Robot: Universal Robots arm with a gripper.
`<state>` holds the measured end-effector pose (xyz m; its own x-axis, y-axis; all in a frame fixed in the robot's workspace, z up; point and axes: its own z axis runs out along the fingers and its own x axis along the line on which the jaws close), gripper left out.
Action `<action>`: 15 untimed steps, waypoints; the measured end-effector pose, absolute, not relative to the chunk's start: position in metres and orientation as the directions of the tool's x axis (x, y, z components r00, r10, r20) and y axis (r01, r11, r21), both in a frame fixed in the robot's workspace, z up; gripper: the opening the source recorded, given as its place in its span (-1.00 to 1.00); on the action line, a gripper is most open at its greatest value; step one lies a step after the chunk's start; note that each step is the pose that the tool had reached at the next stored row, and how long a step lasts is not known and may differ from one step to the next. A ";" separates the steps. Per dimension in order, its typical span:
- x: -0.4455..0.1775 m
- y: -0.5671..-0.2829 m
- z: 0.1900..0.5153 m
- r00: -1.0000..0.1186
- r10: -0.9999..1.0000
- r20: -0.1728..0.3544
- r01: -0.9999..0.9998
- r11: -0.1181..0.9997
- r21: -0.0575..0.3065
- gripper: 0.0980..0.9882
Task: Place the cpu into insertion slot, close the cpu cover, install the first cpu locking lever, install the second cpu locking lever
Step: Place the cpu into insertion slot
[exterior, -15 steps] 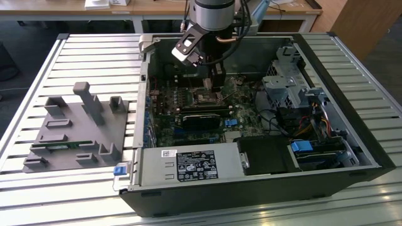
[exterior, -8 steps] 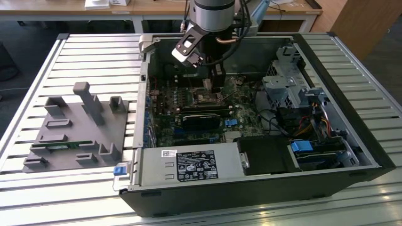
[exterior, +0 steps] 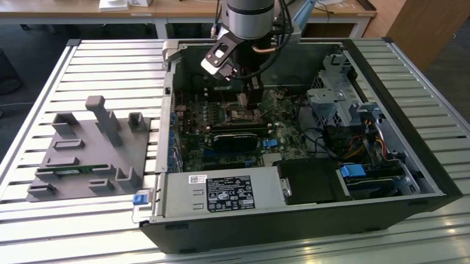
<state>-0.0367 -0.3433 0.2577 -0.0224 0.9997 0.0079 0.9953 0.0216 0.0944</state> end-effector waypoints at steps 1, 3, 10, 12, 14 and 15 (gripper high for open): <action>-0.037 -0.343 0.257 -0.023 1.000 0.008 0.995 0.022 0.094 0.00; -0.037 -0.343 0.255 -0.022 1.000 0.007 0.995 0.022 0.094 0.00; -0.037 -0.338 0.248 -0.020 1.000 0.007 0.995 0.019 0.095 0.00; -0.039 -0.337 0.245 -0.020 1.000 0.007 0.995 0.019 0.094 0.00; -0.040 -0.336 0.243 -0.019 1.000 0.007 0.995 0.019 0.094 0.00; -0.041 -0.336 0.242 -0.019 1.000 0.007 0.995 0.019 0.094 0.00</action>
<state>-0.0406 -0.3357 0.2415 -0.0193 0.9998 0.0066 0.9954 0.0186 0.0944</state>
